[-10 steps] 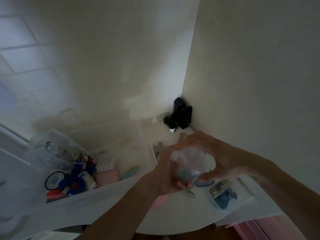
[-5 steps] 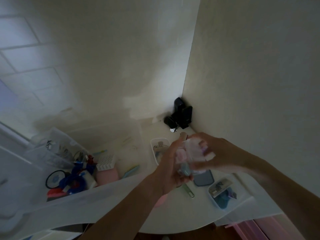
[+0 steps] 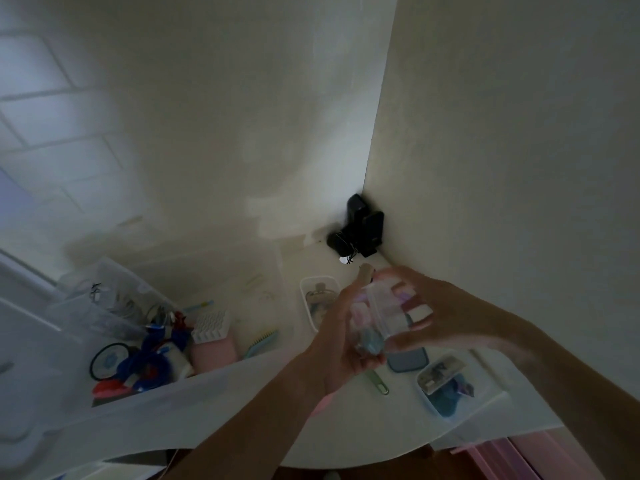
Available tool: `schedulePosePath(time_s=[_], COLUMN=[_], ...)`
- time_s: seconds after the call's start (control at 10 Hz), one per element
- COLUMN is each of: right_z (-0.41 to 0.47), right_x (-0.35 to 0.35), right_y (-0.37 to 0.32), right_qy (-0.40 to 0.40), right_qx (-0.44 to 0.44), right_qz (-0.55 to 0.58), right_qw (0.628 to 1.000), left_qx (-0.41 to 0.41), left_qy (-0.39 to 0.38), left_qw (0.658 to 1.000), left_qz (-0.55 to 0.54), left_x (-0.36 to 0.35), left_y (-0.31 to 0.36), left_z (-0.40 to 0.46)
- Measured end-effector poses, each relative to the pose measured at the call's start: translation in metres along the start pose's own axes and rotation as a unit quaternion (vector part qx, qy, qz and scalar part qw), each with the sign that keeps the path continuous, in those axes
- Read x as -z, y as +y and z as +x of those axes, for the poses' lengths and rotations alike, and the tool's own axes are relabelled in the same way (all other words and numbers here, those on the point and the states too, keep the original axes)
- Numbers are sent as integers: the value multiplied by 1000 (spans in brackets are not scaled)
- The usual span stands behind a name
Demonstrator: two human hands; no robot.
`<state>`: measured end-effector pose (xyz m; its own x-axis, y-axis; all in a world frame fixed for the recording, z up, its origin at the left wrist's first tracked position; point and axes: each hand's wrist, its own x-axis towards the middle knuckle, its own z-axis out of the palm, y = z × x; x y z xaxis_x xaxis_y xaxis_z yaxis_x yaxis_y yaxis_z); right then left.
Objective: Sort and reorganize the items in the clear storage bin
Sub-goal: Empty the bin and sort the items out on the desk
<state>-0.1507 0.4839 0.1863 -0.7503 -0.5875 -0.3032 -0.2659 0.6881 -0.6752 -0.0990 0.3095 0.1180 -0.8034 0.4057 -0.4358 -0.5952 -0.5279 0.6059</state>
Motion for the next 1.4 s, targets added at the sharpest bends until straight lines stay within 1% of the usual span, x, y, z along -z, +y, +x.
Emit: schedulePosePath(time_s=[0.1,0.2,0.3,0.4,0.5,0.6,0.7,0.8,0.9,1.0,1.1,1.2,1.3,1.4], right_z=[0,3,2,0,-1,-3,6,18,22,20,17,17,19,30], right_x=[-8,-25,-46,-82,-133,-180,-217,-238,-252,-264,-272,-270,-257,-233], right_y=[4,11,21,44,84,107,121,134,146,159,168,164,152,122], right_qy=[66,119,154,146,142,132,144,145,143,156,164,170,225,282], right_qx=[14,17,-2,-40,-67,-135,-176,-202,-208,-197,-201,-221,-224,-183], right_qz=[2,31,57,12,-66,-41,-21,-16,6,61,106,114,87,115], right_qw=[998,992,986,988,985,981,974,968,968,966,960,954,944,935], left_qx=[-16,-26,-5,45,115,174,182,193,185,170,160,187,183,165], left_qy=[9,41,69,145,263,300,306,287,280,334,328,347,349,330], left_qw=[1000,999,997,985,954,936,930,928,932,926,928,911,899,902], left_qz=[-15,-24,21,79,84,59,90,138,134,43,79,123,194,225], left_x=[4,12,21,36,62,76,78,85,84,94,101,106,108,102], left_y=[-2,-6,-15,-39,-76,-106,-122,-130,-135,-146,-150,-148,-141,-112], left_z=[3,7,4,0,2,6,8,11,15,26,31,38,35,20])
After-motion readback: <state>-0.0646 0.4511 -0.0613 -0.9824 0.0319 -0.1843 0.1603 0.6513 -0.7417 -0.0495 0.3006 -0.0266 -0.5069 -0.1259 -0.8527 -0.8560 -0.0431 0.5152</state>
